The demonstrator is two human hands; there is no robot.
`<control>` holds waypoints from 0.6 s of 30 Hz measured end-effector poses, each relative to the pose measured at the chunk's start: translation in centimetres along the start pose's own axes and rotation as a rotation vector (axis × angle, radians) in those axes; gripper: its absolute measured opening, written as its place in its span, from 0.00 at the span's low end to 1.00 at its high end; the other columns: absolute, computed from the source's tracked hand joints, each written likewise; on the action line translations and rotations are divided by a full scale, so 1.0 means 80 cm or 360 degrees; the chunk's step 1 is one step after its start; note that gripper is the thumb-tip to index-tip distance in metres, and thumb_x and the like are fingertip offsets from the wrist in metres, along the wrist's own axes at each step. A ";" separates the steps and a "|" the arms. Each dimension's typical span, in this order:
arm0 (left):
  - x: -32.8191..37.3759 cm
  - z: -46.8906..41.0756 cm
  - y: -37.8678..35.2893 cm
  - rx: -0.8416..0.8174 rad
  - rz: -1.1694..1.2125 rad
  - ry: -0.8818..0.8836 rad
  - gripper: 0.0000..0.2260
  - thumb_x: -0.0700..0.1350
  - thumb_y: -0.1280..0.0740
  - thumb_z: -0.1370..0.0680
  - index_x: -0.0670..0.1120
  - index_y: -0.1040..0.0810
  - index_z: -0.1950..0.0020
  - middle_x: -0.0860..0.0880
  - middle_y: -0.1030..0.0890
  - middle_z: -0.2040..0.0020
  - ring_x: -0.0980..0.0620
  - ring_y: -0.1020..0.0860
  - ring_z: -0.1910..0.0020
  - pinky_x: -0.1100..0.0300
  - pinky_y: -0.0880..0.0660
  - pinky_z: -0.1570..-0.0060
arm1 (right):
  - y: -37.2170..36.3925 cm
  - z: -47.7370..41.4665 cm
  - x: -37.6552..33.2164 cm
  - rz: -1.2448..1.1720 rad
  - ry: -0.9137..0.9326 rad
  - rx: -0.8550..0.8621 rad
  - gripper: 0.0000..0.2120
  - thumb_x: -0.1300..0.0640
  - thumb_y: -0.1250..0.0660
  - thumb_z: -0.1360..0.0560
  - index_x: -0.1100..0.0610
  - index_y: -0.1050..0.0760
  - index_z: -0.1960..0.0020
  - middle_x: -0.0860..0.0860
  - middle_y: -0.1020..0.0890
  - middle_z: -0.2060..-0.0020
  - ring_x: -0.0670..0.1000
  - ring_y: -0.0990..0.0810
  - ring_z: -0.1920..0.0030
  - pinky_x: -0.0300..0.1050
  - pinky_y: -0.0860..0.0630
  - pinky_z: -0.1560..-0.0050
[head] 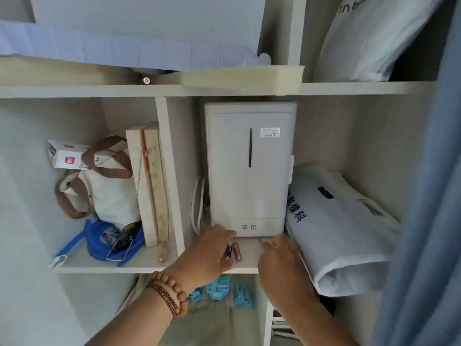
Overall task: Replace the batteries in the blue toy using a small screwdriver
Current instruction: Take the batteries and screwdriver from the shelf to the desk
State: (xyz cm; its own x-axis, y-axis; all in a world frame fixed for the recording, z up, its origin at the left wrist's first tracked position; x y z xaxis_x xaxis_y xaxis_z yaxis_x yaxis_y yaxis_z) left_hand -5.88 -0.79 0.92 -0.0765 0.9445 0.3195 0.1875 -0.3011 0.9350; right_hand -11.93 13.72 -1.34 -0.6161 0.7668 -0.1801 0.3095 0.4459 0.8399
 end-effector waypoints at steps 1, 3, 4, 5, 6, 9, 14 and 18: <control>0.000 -0.001 -0.002 -0.0001 0.0009 -0.0024 0.27 0.49 0.33 0.20 0.54 0.38 0.23 0.55 0.32 0.30 0.55 0.32 0.31 0.57 0.32 0.32 | 0.000 -0.004 0.001 0.0012 0.0029 0.0013 0.06 0.61 0.24 0.34 0.53 0.17 0.58 0.53 0.20 0.61 0.55 0.21 0.57 0.48 0.19 0.56; -0.006 -0.004 -0.006 0.0045 0.0028 -0.0081 0.23 0.49 0.34 0.20 0.57 0.35 0.25 0.57 0.30 0.33 0.56 0.31 0.33 0.59 0.30 0.35 | 0.003 -0.008 -0.001 0.0095 0.0106 0.0005 0.08 0.62 0.21 0.39 0.53 0.19 0.67 0.52 0.23 0.69 0.54 0.22 0.64 0.49 0.19 0.61; -0.007 -0.005 -0.010 0.0045 0.0017 -0.0110 0.23 0.51 0.34 0.20 0.58 0.34 0.26 0.57 0.30 0.34 0.56 0.31 0.34 0.58 0.30 0.35 | 0.003 -0.011 -0.002 0.0142 0.0111 -0.0006 0.10 0.62 0.19 0.42 0.54 0.20 0.71 0.51 0.23 0.72 0.54 0.22 0.67 0.49 0.19 0.64; -0.009 -0.007 -0.013 0.0044 0.0004 -0.0129 0.22 0.52 0.34 0.20 0.58 0.34 0.26 0.58 0.30 0.34 0.57 0.31 0.34 0.57 0.30 0.35 | 0.001 -0.013 -0.001 0.0170 0.0148 0.0008 0.11 0.62 0.18 0.44 0.55 0.21 0.74 0.51 0.24 0.73 0.54 0.22 0.69 0.49 0.20 0.68; -0.010 -0.009 -0.017 0.0043 -0.0006 -0.0142 0.23 0.53 0.34 0.20 0.59 0.34 0.26 0.59 0.30 0.34 0.57 0.32 0.34 0.56 0.30 0.34 | -0.002 -0.015 0.001 0.0152 0.0130 0.0009 0.12 0.61 0.18 0.44 0.55 0.21 0.73 0.51 0.23 0.73 0.53 0.22 0.70 0.48 0.21 0.70; -0.014 -0.016 -0.023 0.0112 -0.0031 -0.0189 0.23 0.57 0.36 0.19 0.60 0.35 0.25 0.59 0.31 0.33 0.58 0.34 0.33 0.57 0.31 0.33 | -0.016 -0.017 0.011 0.0049 0.0006 -0.0012 0.09 0.58 0.21 0.36 0.52 0.21 0.67 0.50 0.23 0.68 0.52 0.21 0.66 0.46 0.21 0.67; -0.010 -0.027 -0.030 0.0144 -0.0232 -0.0381 0.23 0.63 0.40 0.20 0.62 0.37 0.26 0.59 0.31 0.32 0.57 0.35 0.32 0.54 0.26 0.37 | -0.027 -0.017 0.020 -0.0118 -0.0041 0.0122 0.10 0.58 0.26 0.28 0.53 0.24 0.66 0.51 0.26 0.66 0.54 0.23 0.65 0.51 0.22 0.64; -0.002 -0.036 -0.029 0.0142 -0.0325 -0.0559 0.20 0.63 0.41 0.20 0.62 0.31 0.30 0.58 0.30 0.32 0.57 0.34 0.33 0.55 0.22 0.47 | -0.027 -0.019 0.014 -0.0133 0.0024 0.0127 0.11 0.63 0.23 0.33 0.53 0.22 0.67 0.51 0.26 0.68 0.53 0.23 0.67 0.49 0.22 0.66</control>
State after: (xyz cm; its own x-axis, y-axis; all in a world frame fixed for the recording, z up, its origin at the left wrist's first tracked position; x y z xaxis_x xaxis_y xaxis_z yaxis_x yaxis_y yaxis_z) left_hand -9.10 -0.58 -0.88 0.2152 0.9757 0.0424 0.2882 -0.1049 0.9518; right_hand -14.38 12.93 -2.55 -0.6530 0.7184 -0.2397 0.3125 0.5439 0.7788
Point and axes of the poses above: each hand's wrist, its own z-axis away from the middle knuckle, its own y-axis out of the back of the hand, x = y × z, the point moved 6 cm from there along -z, towards the middle knuckle
